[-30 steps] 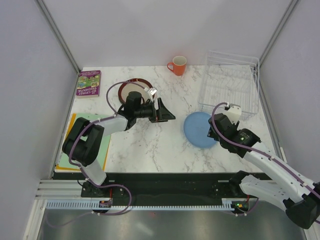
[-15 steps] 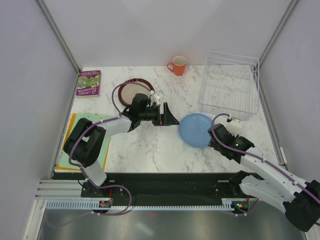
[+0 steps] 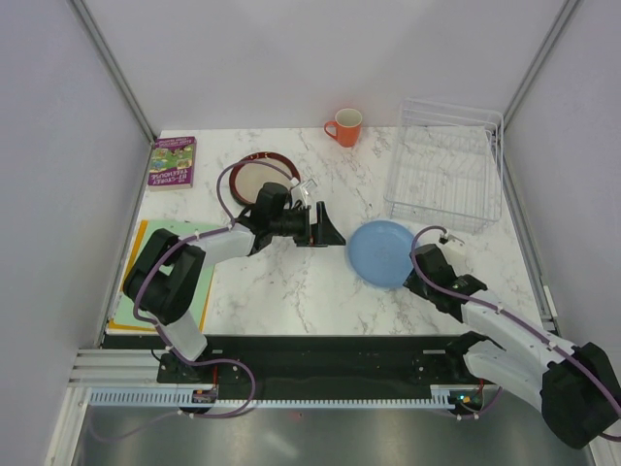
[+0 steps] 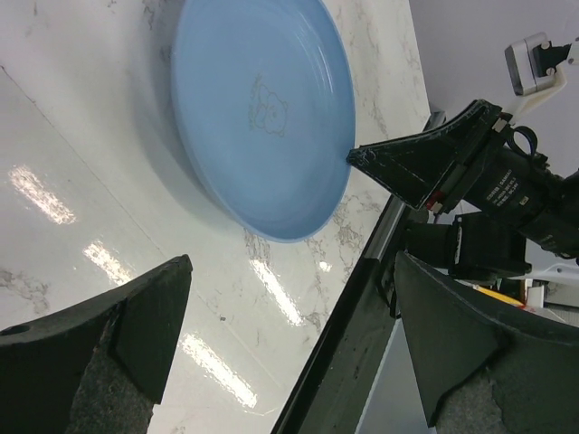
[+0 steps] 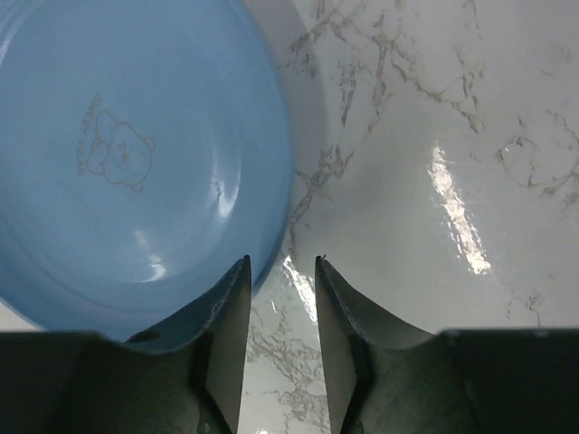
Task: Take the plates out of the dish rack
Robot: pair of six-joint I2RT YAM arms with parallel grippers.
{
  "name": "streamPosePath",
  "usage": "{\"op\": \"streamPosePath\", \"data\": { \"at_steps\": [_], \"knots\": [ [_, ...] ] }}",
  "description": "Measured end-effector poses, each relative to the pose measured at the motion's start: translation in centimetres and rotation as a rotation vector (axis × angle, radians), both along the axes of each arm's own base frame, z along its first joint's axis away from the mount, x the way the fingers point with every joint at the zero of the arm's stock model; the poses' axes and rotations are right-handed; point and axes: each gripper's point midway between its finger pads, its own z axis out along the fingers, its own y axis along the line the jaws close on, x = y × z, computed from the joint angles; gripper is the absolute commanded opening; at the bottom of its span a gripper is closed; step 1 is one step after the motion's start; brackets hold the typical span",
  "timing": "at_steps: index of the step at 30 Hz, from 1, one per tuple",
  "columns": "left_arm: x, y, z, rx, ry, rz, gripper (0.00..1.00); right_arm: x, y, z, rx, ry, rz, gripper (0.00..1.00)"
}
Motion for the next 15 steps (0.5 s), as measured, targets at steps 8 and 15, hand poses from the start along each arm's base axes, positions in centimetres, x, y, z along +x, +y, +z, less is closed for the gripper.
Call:
{"op": "streamPosePath", "data": {
  "at_steps": [8, 15],
  "knots": [
    [0.0, 0.1, -0.2, 0.012, 0.0, 0.005, 1.0, 1.5, 0.8, 0.3, 0.046, -0.046, 0.025, 0.0],
    [0.3, 0.3, -0.4, 0.023, -0.011, 0.013, 1.0, 1.8, 1.3, 0.8, 0.043, -0.051, 0.07, 0.0]
  ]
}}
